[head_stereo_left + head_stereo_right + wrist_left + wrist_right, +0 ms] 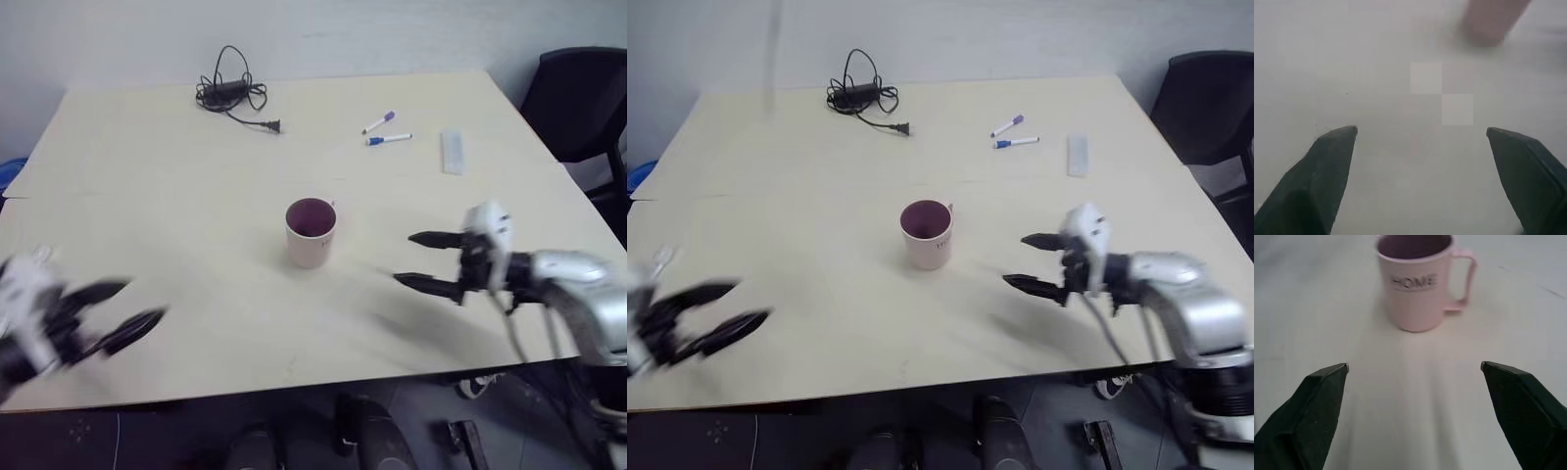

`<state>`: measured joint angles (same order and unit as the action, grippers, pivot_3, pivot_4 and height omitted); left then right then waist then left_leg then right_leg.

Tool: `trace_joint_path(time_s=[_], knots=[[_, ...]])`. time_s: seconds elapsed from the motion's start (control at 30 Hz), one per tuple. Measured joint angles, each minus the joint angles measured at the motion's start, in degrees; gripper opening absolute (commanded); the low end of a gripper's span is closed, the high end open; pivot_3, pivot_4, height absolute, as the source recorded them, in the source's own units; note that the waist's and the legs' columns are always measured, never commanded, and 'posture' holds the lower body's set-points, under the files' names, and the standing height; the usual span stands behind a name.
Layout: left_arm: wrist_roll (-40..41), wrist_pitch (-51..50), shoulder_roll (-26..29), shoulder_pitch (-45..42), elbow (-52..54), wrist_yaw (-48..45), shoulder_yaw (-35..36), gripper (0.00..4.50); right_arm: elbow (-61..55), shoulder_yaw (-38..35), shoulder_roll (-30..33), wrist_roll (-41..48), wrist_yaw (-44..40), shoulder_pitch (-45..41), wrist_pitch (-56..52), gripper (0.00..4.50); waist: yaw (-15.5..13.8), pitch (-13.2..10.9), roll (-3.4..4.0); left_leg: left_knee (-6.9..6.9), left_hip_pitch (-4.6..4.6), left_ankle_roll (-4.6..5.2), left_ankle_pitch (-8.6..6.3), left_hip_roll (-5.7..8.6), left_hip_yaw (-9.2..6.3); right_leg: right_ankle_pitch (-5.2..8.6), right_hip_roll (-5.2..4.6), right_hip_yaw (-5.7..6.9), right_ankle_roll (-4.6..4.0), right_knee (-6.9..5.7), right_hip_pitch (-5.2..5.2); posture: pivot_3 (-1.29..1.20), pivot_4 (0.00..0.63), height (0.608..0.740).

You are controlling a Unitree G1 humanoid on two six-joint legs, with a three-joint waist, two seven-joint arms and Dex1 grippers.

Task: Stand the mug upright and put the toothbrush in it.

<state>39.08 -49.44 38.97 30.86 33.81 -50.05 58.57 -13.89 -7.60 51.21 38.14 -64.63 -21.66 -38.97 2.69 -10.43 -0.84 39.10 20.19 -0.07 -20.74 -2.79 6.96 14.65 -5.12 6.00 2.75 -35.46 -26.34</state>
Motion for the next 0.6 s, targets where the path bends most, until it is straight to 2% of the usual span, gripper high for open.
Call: trace_joint_path(time_s=[0.03,0.07,0.17,0.23,0.3,0.33,0.5,0.53,0.57,0.6], knots=[[-0.69,1.89,-2.87,5.42,-0.64,-1.71,4.79,4.50,-0.91,-0.28,0.36,3.08,-2.68,-1.57,-1.65,4.40,-0.74,0.08,-0.42,0.11,-0.05,0.17,-0.22,-0.02,-0.22,0.03,0.15,0.02,-0.11,0.06,0.15,0.00,0.150,0.740],[-1.09,3.14,-3.75,6.90,-0.92,-2.18,6.46,4.50,-1.39,0.26,0.15,4.05,-3.03,-2.49,-2.33,4.40,-1.14,0.07,-0.50,0.14,-0.06,0.21,-0.30,-0.06,-0.33,0.06,0.14,0.02,-0.17,0.09,0.25,0.00,0.150,0.740],[-2.81,7.59,-5.49,11.10,-5.16,-2.74,10.60,4.50,-0.62,1.27,-1.58,5.36,-2.86,-6.55,-3.84,4.40,-2.05,-0.03,-0.36,0.16,-0.07,0.12,-0.35,-0.04,-0.62,0.08,0.03,0.06,-0.53,0.62,0.55,0.00,0.150,0.740],[-4.11,10.30,-4.73,11.23,-11.04,-1.65,13.03,4.50,2.04,2.63,-3.90,5.23,-2.17,-10.24,-3.87,4.40,-2.66,-0.04,-0.32,0.16,-0.04,0.17,-0.32,-0.04,-0.61,0.37,0.00,0.10,-1.10,0.61,0.54,0.00,0.150,0.740],[-5.03,12.46,-3.84,11.22,-14.38,-0.95,13.65,4.50,3.03,3.38,-4.59,5.01,-2.02,-11.37,-3.80,4.40,-3.07,-0.04,-0.33,0.16,0.00,0.37,-0.31,0.01,-0.68,0.23,-0.18,0.25,-0.85,0.41,0.52,0.00,0.150,0.740],[-5.25,13.01,-3.05,10.97,-15.48,-0.76,13.59,4.50,3.04,3.47,-4.58,5.01,-2.14,-11.34,-3.85,4.40,-3.22,-0.03,-0.34,0.16,0.01,0.43,-0.43,0.03,-0.68,-0.08,-0.24,0.29,-0.28,0.34,0.51,0.00,0.150,0.740],[-8.02,14.28,10.74,0.66,-27.84,2.74,10.05,4.50,1.23,3.35,-4.32,6.84,-2.80,-11.28,-6.20,4.40,-3.82,-0.04,-0.31,0.16,0.15,0.23,-0.34,0.04,-0.63,-0.07,-0.23,0.36,-0.25,0.30,0.35,0.00,0.150,0.740],[-10.22,15.59,15.18,-3.45,-33.44,4.03,6.29,4.50,0.30,3.02,-4.09,7.72,-2.82,-11.32,-6.74,4.40,-3.83,-0.06,-0.27,0.16,0.09,0.27,-0.34,0.08,-0.54,-0.07,-0.26,0.34,-0.24,0.21,0.35,0.00,0.150,0.740],[-11.31,16.16,16.93,-5.14,-35.76,4.86,4.82,4.50,-0.22,2.99,-4.09,8.09,-2.77,-11.49,-7.10,4.40,-3.74,-0.06,-0.28,0.16,0.10,0.35,-0.39,0.07,-0.50,-0.09,-0.25,0.36,-0.22,0.18,0.31,0.00,0.150,0.740],[-13.43,17.69,20.30,-9.82,-41.70,5.63,0.43,4.50,-1.02,2.19,-3.68,8.96,-2.50,-11.36,-7.91,4.40,-3.63,-0.05,-0.28,0.16,0.04,0.40,-0.40,0.08,-0.45,-0.10,-0.26,0.37,-0.19,0.14,0.32,0.00,0.150,0.740]])
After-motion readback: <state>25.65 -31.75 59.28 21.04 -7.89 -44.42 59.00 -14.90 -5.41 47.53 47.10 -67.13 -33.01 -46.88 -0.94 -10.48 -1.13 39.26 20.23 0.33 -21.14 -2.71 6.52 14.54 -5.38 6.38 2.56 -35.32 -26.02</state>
